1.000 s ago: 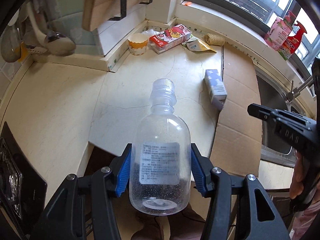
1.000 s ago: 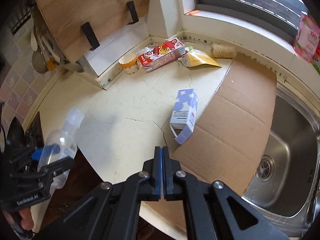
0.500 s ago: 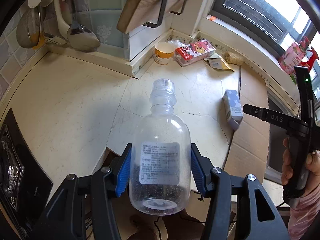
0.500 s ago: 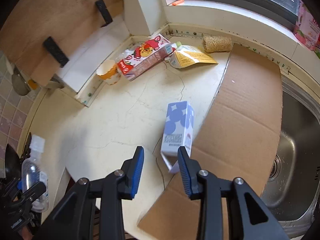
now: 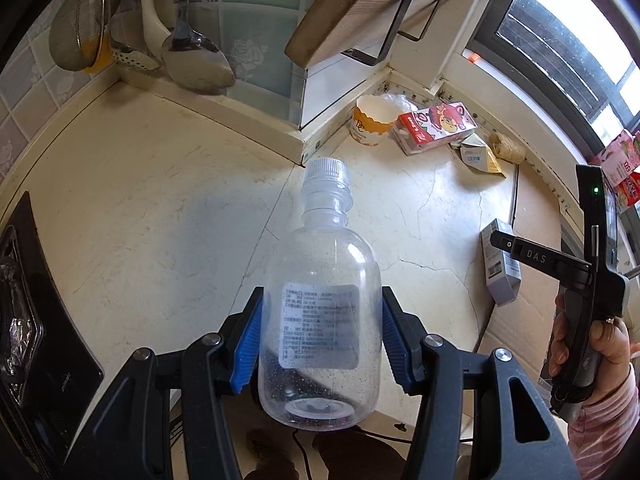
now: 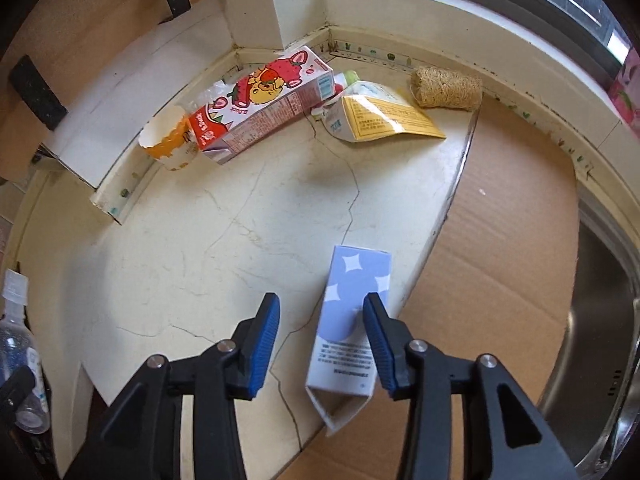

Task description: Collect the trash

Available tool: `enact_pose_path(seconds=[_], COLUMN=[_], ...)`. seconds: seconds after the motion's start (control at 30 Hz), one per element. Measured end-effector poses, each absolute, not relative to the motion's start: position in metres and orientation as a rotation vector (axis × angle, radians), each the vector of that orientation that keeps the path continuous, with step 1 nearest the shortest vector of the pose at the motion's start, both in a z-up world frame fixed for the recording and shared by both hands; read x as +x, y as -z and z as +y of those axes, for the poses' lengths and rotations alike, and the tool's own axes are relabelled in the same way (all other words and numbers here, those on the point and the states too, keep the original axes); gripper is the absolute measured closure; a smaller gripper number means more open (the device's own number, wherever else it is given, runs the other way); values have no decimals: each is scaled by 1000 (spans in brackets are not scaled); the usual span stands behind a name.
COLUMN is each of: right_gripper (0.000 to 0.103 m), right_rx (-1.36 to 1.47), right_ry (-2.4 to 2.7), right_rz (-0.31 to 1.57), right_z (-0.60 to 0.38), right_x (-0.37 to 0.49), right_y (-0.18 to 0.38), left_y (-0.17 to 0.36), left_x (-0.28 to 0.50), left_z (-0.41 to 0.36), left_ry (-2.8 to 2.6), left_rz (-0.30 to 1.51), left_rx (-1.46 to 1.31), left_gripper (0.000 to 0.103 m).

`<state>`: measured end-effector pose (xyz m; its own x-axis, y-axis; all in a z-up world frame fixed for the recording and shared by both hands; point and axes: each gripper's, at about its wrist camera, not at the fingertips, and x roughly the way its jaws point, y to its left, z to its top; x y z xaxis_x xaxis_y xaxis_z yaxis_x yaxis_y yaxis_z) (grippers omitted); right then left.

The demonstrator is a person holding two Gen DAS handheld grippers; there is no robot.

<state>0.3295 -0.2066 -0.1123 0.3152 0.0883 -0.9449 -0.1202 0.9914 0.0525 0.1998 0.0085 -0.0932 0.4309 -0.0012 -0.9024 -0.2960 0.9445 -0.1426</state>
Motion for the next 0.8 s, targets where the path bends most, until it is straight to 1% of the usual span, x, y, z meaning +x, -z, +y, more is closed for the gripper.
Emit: enact_pose_path(seconds=[0.2,0.27,0.37,0.4,0.43,0.53,0.57,0.6,0.67,0.77,0.8], right_gripper=[59,58,53,54,56,67,75,86,93,92,91], right_rx=[-67,-54,-28,-15,-5,27,36,42,38,6,5], right_ry=[-77,-74,-67,-73,-76,-96,-104,-108,-119,-92,-79], right_rz=[1245,1264,1268,1262,1258,1249,1235,1217,1211,1222,1223], right_z=[-213,-215,-218,-218,-219,-221,-222,-223,-223,-223,-223], right_x=[327,326,326,325,324,321,320,319,318,316,315], right_y=[118,125,130,130,129,123,120,117,111,112,112], left_y=[94,96,97,97,97,95,94,94,93,92,93], left_x=[201,201,199,198,197,194,193,192,188,183,182], left_z=[9,9,9,9,9,10,10,10,10,8,7], left_ry=[-190,-188,-189,-189,-189,-185,-184,-182,-179,-175,-172], left_rz=[1112,1118,1125,1126,1128,1125,1123,1121,1119,1121,1122], left_rx=[-300,-308,-303,-302,-300,-295,-295,-294,-293,-286,-282], left_gripper=[50,50,50,50,50,50,50,50,50,50,50])
